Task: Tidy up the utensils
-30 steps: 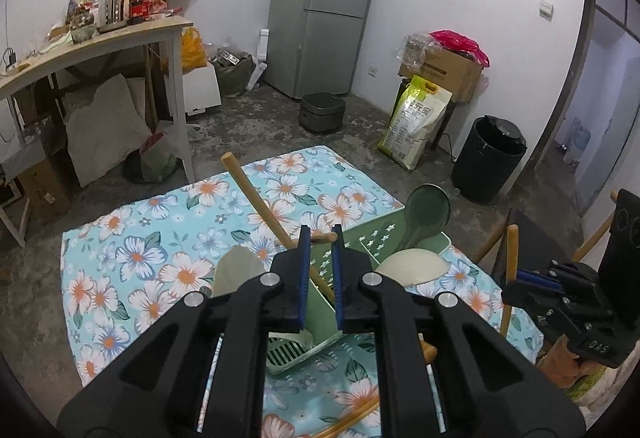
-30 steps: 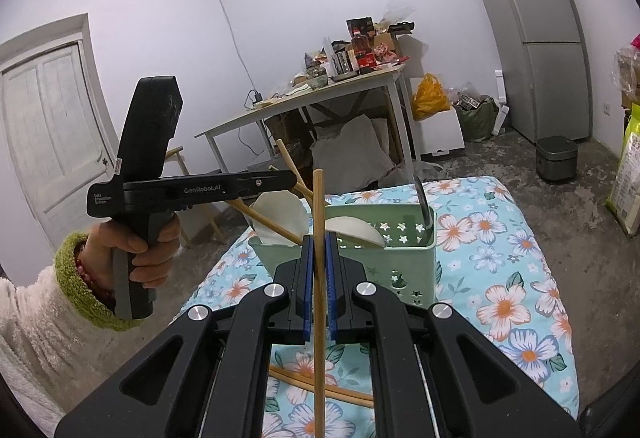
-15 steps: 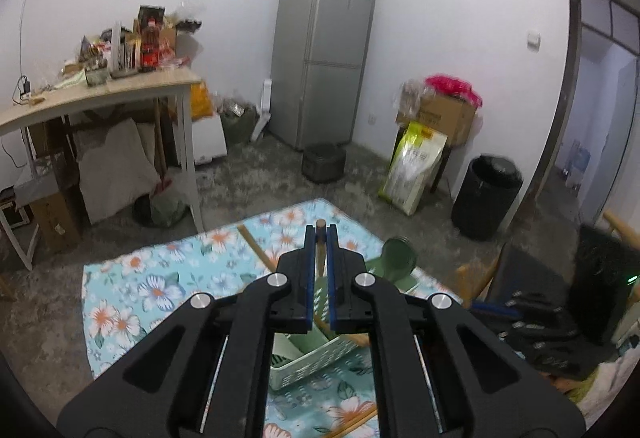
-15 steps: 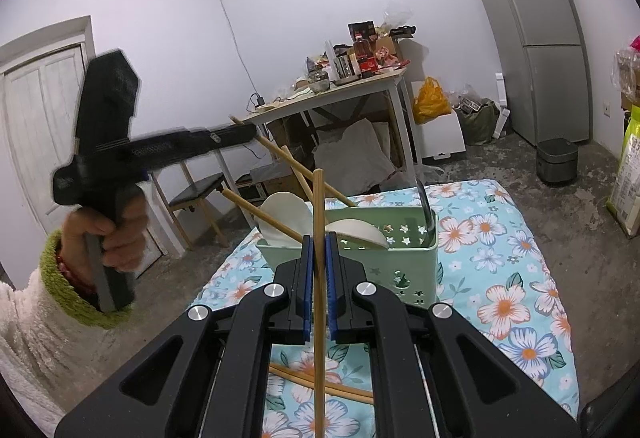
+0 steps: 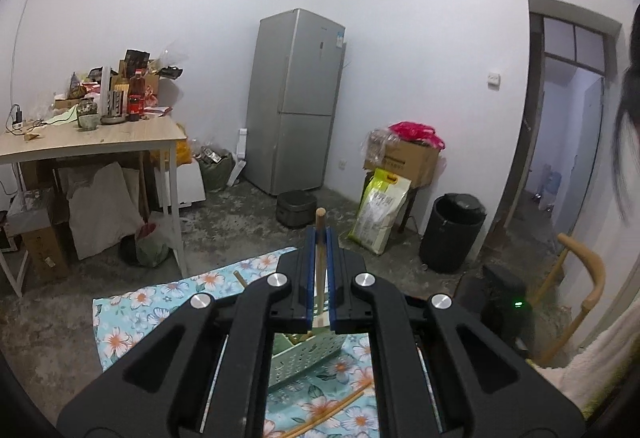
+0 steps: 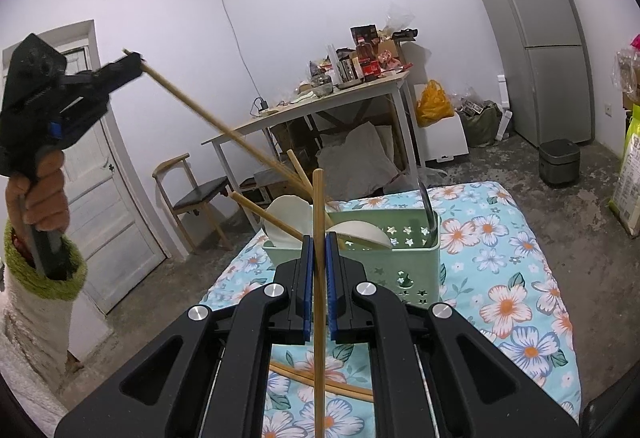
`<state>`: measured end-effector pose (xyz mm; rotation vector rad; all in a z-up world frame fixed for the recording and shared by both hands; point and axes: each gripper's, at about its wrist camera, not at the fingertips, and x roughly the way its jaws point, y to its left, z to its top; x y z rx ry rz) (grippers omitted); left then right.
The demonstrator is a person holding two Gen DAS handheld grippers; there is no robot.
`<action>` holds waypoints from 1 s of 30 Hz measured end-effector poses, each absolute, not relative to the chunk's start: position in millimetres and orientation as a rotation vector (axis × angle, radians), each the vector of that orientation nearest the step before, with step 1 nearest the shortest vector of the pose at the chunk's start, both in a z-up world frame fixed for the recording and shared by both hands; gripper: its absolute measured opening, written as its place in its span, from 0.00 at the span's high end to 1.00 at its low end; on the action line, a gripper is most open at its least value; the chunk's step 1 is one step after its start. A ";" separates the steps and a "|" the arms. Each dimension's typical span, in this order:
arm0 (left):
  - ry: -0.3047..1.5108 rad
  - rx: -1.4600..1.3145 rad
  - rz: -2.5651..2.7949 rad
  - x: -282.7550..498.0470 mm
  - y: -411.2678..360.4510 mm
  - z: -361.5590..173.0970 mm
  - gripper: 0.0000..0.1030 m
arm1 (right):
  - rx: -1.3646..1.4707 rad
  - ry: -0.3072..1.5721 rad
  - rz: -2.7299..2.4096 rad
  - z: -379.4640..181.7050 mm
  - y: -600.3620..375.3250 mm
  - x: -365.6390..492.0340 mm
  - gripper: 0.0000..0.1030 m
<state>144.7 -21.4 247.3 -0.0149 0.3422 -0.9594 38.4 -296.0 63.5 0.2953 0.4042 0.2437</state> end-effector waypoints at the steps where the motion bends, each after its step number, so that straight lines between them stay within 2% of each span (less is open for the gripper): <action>1: 0.338 -0.017 -0.962 141.8 -18.5 249.6 0.96 | 0.296 0.403 0.244 63.5 -296.2 38.1 0.94; 11: 0.328 0.004 -0.935 135.5 -25.5 247.9 0.96 | 0.293 0.395 0.251 67.2 -294.0 33.6 0.94; 22: 0.277 -0.017 -0.911 154.5 -45.5 251.2 0.96 | 0.308 0.393 0.248 66.2 -300.5 32.4 0.94; 30: 0.296 -0.010 -0.850 183.4 -65.4 233.9 0.96 | 0.311 0.391 0.245 65.8 -305.4 32.1 0.94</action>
